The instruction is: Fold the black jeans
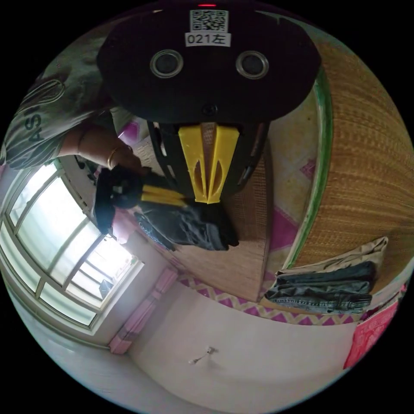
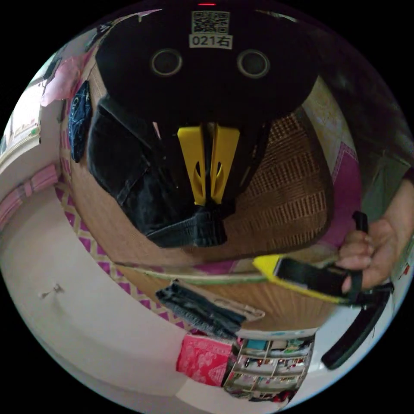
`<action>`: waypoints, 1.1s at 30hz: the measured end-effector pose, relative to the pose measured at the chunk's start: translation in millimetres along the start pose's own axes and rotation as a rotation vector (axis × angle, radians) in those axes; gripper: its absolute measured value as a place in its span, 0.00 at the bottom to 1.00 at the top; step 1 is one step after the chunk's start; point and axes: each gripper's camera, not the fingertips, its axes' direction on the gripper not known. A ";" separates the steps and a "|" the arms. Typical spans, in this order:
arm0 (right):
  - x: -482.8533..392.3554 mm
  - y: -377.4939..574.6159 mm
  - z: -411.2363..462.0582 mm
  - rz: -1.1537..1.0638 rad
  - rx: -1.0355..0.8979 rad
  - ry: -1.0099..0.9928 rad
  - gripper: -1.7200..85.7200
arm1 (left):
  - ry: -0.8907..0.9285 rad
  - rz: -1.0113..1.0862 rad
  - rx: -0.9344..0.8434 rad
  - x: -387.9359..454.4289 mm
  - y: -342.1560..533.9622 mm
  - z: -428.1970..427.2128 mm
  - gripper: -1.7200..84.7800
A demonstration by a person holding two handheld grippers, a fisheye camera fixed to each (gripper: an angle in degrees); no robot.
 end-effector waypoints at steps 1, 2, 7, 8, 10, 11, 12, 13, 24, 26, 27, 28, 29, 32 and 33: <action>1.9 5.2 -1.5 0.004 0.031 0.009 0.02 | 0.005 0.001 0.008 -5.1 -7.3 0.1 0.02; 7.6 7.2 -3.9 -0.004 0.010 -0.013 0.02 | 0.012 0.013 0.030 -9.9 -14.4 -0.6 0.02; 87.9 42.3 -43.9 0.152 0.045 -0.164 0.13 | 0.071 -0.065 0.019 -51.8 -48.5 6.3 0.15; 127.1 60.0 -55.2 0.293 0.081 -0.135 0.15 | 0.107 -0.120 -0.009 -67.5 -56.8 10.5 0.18; 190.3 91.4 -61.9 0.508 0.112 -0.105 0.17 | 0.165 -0.195 -0.046 -90.5 -66.8 16.6 0.21; 232.3 114.0 -56.9 0.643 0.115 -0.128 0.17 | 0.184 -0.241 -0.067 -105.1 -72.0 20.5 0.22; 251.3 124.5 -51.5 0.698 0.110 -0.163 0.18 | 0.195 -0.258 -0.080 -111.7 -74.4 22.6 0.22; 288.3 145.5 -34.4 0.801 0.093 -0.277 0.18 | 0.214 -0.283 -0.108 -123.1 -79.1 27.6 0.23; 407.4 217.2 95.2 1.007 0.015 -0.883 0.20 | 0.212 -0.357 -0.286 -173.1 -110.9 43.0 0.13; 417.9 234.2 118.5 1.062 0.040 -1.030 0.17 | 0.253 -0.417 -0.264 -186.7 -110.2 39.2 0.11; 420.6 237.3 121.4 1.066 0.040 -1.048 0.16 | 0.256 -0.423 -0.255 -188.0 -110.1 37.2 0.10; 423.9 241.6 124.0 1.075 0.033 -1.055 0.14 | 0.256 -0.424 -0.239 -188.9 -111.1 32.3 0.10; 424.1 240.9 119.9 1.067 0.028 -1.025 0.12 | 0.269 -0.426 -0.223 -190.0 -112.7 26.7 0.09; 424.4 214.9 89.0 0.956 0.046 -0.931 0.10 | 0.339 -0.430 -0.151 -191.0 -117.4 5.4 0.09; 424.5 207.5 81.7 0.935 0.059 -0.925 0.10 | 0.351 -0.424 -0.138 -190.6 -119.5 -0.9 0.09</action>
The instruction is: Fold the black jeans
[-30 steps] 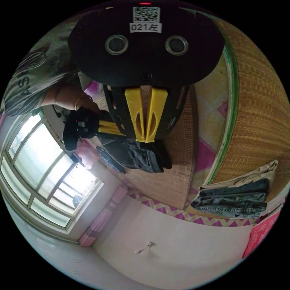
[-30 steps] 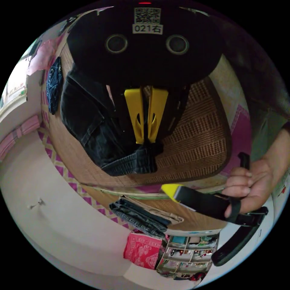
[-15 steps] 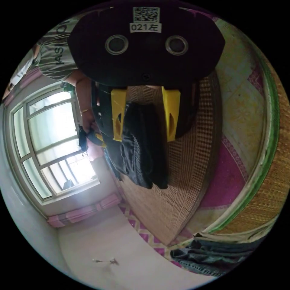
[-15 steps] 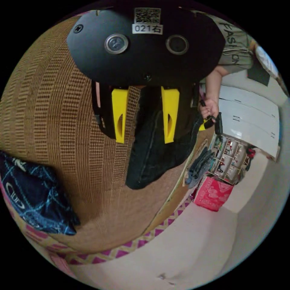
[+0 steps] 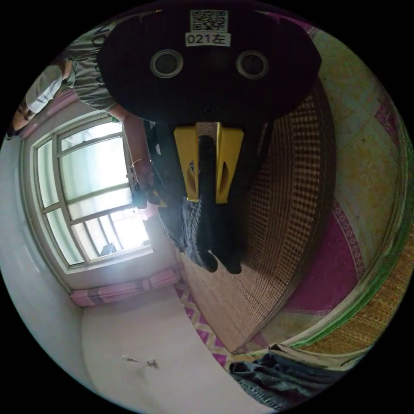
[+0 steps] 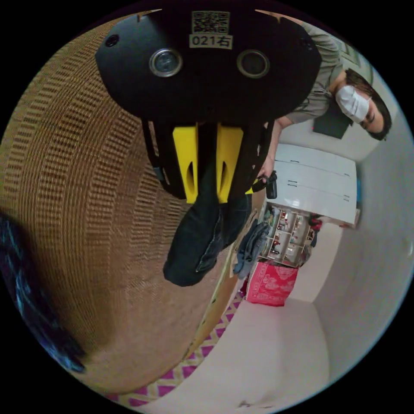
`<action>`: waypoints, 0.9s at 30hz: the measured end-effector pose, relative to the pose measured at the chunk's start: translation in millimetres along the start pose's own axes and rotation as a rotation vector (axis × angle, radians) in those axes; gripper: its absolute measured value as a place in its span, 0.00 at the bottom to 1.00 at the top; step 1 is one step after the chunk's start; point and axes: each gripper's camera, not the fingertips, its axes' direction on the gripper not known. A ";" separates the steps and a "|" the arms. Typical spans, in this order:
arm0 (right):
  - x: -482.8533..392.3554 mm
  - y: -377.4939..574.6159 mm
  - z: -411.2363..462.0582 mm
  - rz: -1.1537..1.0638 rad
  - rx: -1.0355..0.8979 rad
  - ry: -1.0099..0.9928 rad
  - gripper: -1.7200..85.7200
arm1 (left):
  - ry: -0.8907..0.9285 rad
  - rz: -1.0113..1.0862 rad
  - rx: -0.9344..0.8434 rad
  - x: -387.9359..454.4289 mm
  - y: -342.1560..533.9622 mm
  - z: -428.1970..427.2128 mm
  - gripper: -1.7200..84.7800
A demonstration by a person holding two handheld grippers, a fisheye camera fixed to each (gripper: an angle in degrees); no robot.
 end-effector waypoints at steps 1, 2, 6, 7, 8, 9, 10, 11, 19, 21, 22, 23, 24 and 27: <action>-20.3 -6.7 -0.8 -0.044 0.000 -0.009 0.09 | 0.013 0.027 0.021 8.2 -1.7 -14.3 0.09; -42.1 -16.8 1.3 -0.091 -0.005 -0.004 0.09 | 0.015 0.067 0.056 18.4 -4.6 -33.3 0.09; -111.3 -69.5 32.1 -0.231 -0.032 -0.020 0.09 | -0.019 0.178 0.184 50.0 -26.4 -110.5 0.09; -136.1 -94.1 50.9 -0.270 -0.046 -0.038 0.09 | -0.049 0.209 0.227 59.2 -37.5 -138.6 0.09; -163.4 -120.9 73.1 -0.320 -0.064 -0.044 0.09 | -0.083 0.223 0.271 66.1 -50.1 -167.2 0.09; -177.4 -134.8 85.2 -0.343 -0.071 -0.042 0.09 | -0.100 0.228 0.294 68.9 -56.6 -180.9 0.09; -204.3 -162.2 110.1 -0.385 -0.088 -0.042 0.09 | -0.138 0.236 0.338 73.7 -70.2 -206.5 0.09; -230.7 -190.6 136.7 -0.421 -0.102 -0.039 0.09 | -0.179 0.231 0.374 76.5 -84.6 -228.6 0.09; -296.2 -304.1 325.2 -0.454 -0.099 0.172 0.14 | -0.590 0.017 0.509 30.4 -164.1 -278.9 0.10; -290.3 -299.4 358.9 -0.486 -0.104 0.283 0.15 | -0.693 -0.040 0.499 11.6 -162.9 -276.0 0.10; -284.1 -292.1 371.8 -0.499 -0.094 0.306 0.14 | -0.693 0.000 0.540 10.9 -153.9 -276.4 0.09; -276.9 -284.4 377.8 -0.503 -0.085 0.296 0.14 | -0.701 0.045 0.577 17.8 -142.7 -276.1 0.09; -273.5 -279.9 378.8 -0.508 -0.080 0.287 0.14 | -0.718 0.072 0.591 24.0 -136.4 -274.7 0.09; -263.1 -247.5 369.3 -0.567 -0.064 0.291 0.14 | -0.830 0.214 0.635 64.6 -101.5 -256.1 0.08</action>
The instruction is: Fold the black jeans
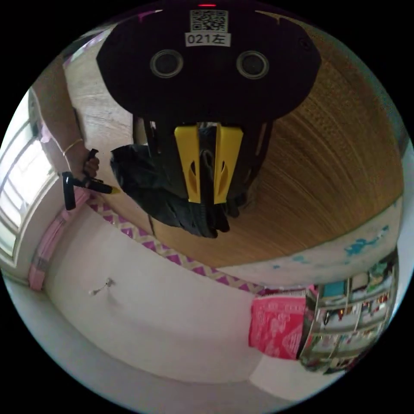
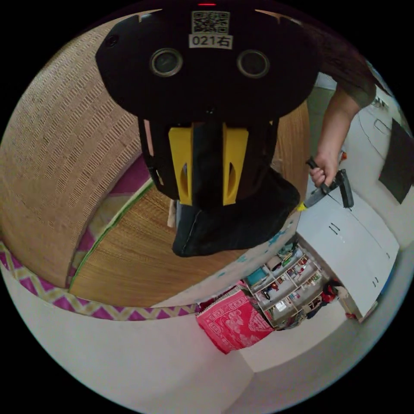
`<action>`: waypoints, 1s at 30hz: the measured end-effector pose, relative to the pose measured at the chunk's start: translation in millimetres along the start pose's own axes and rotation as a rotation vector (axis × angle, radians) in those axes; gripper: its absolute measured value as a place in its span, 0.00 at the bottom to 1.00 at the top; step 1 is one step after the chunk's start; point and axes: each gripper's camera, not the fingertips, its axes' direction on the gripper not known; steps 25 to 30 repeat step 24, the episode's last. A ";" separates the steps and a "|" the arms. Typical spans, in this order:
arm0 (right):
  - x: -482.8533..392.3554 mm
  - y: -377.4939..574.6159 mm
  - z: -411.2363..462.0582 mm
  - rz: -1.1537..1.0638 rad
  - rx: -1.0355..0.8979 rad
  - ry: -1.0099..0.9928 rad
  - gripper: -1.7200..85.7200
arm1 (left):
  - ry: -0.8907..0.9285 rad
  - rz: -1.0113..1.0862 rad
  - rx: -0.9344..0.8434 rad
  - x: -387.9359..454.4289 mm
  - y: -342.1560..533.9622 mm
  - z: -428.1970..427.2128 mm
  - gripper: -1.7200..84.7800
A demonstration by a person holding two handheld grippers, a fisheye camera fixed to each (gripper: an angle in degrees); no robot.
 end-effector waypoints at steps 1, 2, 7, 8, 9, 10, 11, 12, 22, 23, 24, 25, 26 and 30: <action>-4.2 17.7 -7.8 -0.031 0.006 0.016 0.14 | -0.003 0.088 -0.001 22.1 10.1 -10.0 0.08; -8.1 36.5 -17.4 -0.060 0.009 0.021 0.14 | -0.009 0.151 0.000 44.9 22.6 -17.8 0.08; -17.4 134.2 -68.8 -0.096 0.009 0.080 0.14 | -0.046 0.367 -0.052 145.4 83.9 -24.2 0.09; -19.4 163.2 -82.0 -0.100 0.018 0.130 0.14 | -0.049 0.378 -0.053 169.0 101.3 -22.8 0.09; -20.5 178.6 -88.4 -0.104 0.020 0.162 0.14 | -0.051 0.381 -0.053 180.8 110.2 -21.6 0.09; -22.4 209.0 -99.4 -0.110 0.018 0.245 0.14 | -0.066 0.382 -0.071 204.5 126.8 -17.8 0.09; -23.2 239.9 -109.1 -0.110 0.014 0.331 0.13 | -0.084 0.378 -0.102 229.9 143.0 -12.9 0.09; -22.7 255.0 -113.8 -0.104 0.015 0.374 0.13 | -0.091 0.385 -0.119 243.3 151.2 -10.5 0.09; 69.3 413.0 -215.5 0.254 0.063 0.953 0.18 | -0.069 0.446 -0.222 412.2 257.1 12.8 0.02; 78.7 418.0 -217.8 0.235 0.067 0.972 0.20 | -0.049 0.434 -0.238 420.9 264.6 15.5 0.02; 82.8 419.2 -217.5 0.227 0.068 0.966 0.21 | -0.041 0.423 -0.245 424.3 268.1 16.9 0.01; 82.8 419.2 -217.5 0.227 0.068 0.966 0.21 | -0.041 0.423 -0.245 424.3 268.1 16.9 0.01; 82.8 419.2 -217.5 0.227 0.068 0.966 0.21 | -0.041 0.423 -0.245 424.3 268.1 16.9 0.01; 82.8 419.2 -217.5 0.227 0.068 0.966 0.21 | -0.041 0.423 -0.245 424.3 268.1 16.9 0.01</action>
